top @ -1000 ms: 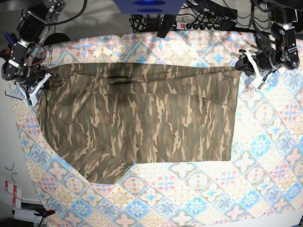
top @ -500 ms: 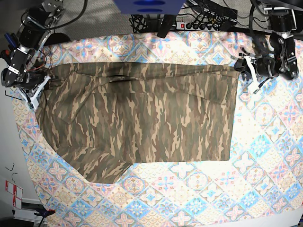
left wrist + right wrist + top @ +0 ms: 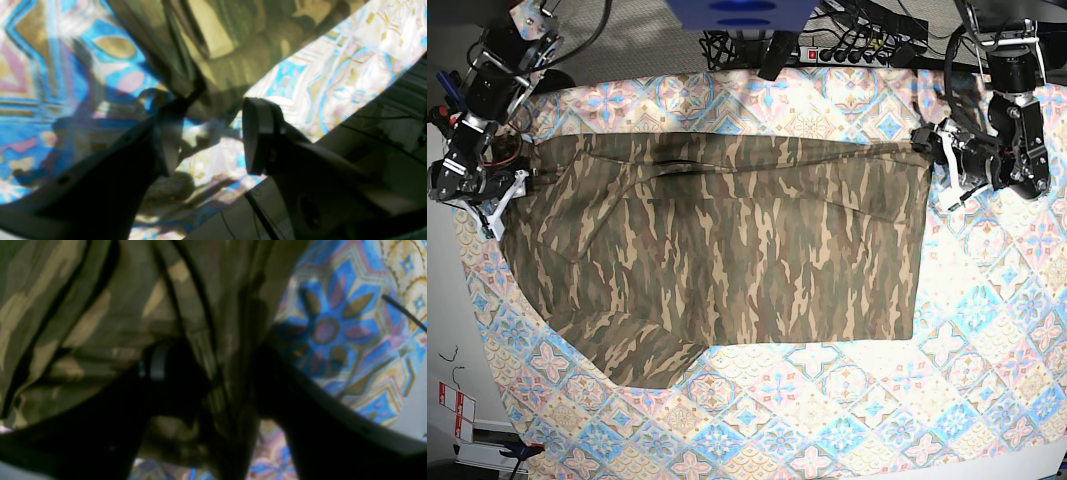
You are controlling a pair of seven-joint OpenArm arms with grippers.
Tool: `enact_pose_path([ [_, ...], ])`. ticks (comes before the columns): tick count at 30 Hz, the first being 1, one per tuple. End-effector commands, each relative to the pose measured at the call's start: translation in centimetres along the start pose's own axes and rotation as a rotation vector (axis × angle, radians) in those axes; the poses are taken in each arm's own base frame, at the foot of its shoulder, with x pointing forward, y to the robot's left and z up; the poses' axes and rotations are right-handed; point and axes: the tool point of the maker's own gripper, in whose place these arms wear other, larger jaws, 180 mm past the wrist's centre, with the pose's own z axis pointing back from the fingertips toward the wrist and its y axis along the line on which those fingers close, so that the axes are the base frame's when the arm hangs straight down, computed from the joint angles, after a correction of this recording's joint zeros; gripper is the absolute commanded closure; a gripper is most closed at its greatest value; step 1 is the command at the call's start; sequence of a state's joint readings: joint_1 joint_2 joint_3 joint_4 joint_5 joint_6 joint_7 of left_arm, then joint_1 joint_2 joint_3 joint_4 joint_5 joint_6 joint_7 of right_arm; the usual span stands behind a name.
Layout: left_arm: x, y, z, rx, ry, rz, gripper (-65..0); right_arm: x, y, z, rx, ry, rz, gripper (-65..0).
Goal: Fold the T-shirt properly
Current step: 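Pull both held corners apart to stretch the folded shirt flat, then release the corners and move both grippers along the shirt's sides toward the hem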
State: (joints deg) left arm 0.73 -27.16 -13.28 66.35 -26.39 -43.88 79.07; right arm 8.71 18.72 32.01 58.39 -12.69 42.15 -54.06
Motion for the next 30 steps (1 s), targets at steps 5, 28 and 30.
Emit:
enact_pose_path([
  [5,-1.4,5.1,1.9,0.225,0.139,0.025,-39.8,3.5,-4.5,4.5,-0.199,-0.088,0.032,-32.9],
  [28,15.0,5.9,12.2,0.505,-0.175,-0.115,-39.9,13.4,-4.5,10.9,-0.307,-0.284,0.113,-32.6],
  [30,17.1,5.3,12.3,0.517,-0.215,-0.127,-39.9,14.3,-4.2,10.3,-0.274,-0.306,0.102,-32.6],
])
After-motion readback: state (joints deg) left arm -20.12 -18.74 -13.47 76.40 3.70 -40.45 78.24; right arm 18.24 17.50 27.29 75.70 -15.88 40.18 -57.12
